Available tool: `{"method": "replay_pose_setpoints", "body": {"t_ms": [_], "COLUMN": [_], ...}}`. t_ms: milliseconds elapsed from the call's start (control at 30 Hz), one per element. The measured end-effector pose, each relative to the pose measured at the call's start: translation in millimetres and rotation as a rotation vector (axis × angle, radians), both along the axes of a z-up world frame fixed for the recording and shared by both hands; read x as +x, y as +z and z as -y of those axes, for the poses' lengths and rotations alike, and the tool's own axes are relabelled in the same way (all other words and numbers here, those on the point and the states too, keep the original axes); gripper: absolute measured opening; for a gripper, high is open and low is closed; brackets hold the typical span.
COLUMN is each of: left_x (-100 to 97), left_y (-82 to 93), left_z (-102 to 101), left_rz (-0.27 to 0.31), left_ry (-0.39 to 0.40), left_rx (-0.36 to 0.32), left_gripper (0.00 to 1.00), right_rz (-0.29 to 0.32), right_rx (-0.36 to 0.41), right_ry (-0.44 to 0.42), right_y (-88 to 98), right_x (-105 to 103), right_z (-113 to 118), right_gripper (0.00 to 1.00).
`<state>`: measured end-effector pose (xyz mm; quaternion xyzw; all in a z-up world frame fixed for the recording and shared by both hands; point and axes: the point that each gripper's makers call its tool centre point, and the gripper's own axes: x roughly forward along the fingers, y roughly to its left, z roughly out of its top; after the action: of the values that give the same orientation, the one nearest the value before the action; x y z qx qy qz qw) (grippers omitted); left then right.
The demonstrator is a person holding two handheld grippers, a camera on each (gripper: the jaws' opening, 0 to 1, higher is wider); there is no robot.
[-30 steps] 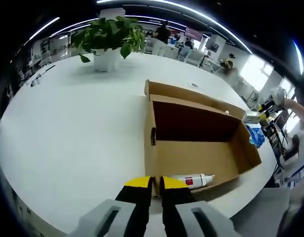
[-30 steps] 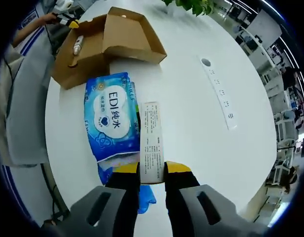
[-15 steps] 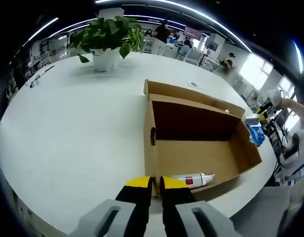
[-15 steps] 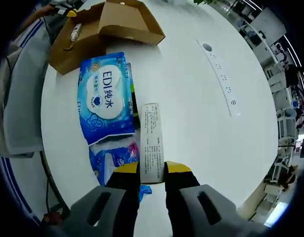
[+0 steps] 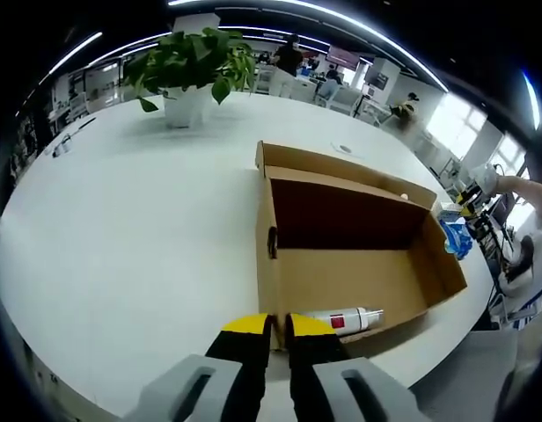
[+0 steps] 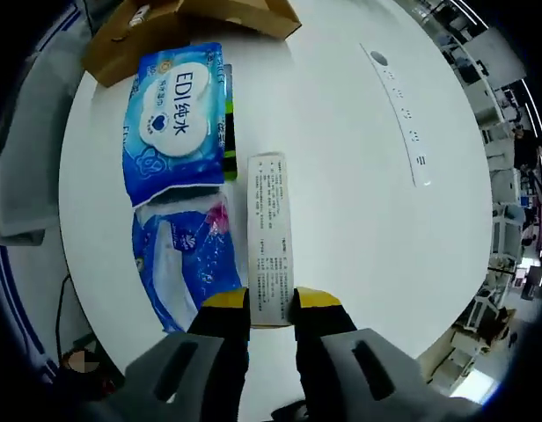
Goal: Operate the shoe box by opening the lid, removing the specified soft item, and placing it in the target area until the item is outside and the box remains undamaged.
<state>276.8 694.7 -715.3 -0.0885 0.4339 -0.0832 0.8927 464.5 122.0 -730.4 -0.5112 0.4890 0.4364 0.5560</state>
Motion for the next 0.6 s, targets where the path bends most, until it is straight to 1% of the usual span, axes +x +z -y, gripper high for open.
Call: {"method": "replay_pose_setpoints", "body": {"t_ms": [67,100,133,233,333,400,600], "left_x": [-0.1,-0.1,-0.2,-0.3,-0.3,-0.4,-0.6], "left_y": [0.1,0.2,0.3,0.4,0.4,0.5,0.7], "left_z": [-0.1,-0.1,0.0,0.2,0.2,0.3,0.3], "left_rz": [0.001,0.002,0.003,0.003,0.001,0.000,0.002], "left_ry": [0.000,0.000,0.000,0.000,-0.002,-0.003,-0.006], "left_rx": [0.001,0.001,0.001,0.000,0.000,0.000,0.003], "left_gripper": [0.07,0.07,0.07,0.07,0.07,0.07,0.07], "right_rz": [0.003,0.009,0.015,0.008,0.016,0.022,0.014], "right_rx": [-0.010,-0.024,-0.050,-0.045,-0.045,-0.060,-0.075], "right_ry": [0.006,0.023,0.065,0.046,0.060,0.077,0.088], "right_y": [-4.2,-5.3,-6.8,-8.8,-9.6,-11.6,-17.5], "right_x": [0.0,1.3,2.6,0.5,1.0,1.2,-4.4], "right_z": [3.5,6.0,9.5,10.5,11.4,14.5,18.8], "right_gripper": [0.16,0.16,0.16,0.16,0.16,0.16,0.16]}}
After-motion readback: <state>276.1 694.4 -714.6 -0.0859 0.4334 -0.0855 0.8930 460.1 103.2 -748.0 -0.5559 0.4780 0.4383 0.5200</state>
